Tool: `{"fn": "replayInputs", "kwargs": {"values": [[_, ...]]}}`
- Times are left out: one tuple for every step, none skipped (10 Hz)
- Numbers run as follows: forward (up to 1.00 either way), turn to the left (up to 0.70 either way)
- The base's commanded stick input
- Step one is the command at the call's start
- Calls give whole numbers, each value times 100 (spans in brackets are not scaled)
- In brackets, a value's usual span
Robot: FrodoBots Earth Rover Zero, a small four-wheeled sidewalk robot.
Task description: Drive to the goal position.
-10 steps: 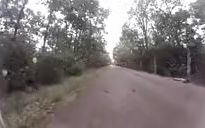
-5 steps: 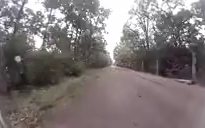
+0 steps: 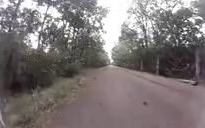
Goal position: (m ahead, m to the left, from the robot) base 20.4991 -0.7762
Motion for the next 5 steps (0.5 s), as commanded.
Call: {"fn": "replayInputs", "kwargs": {"values": [[70, 0], [70, 0], [70, 0], [70, 0], [70, 0]]}}
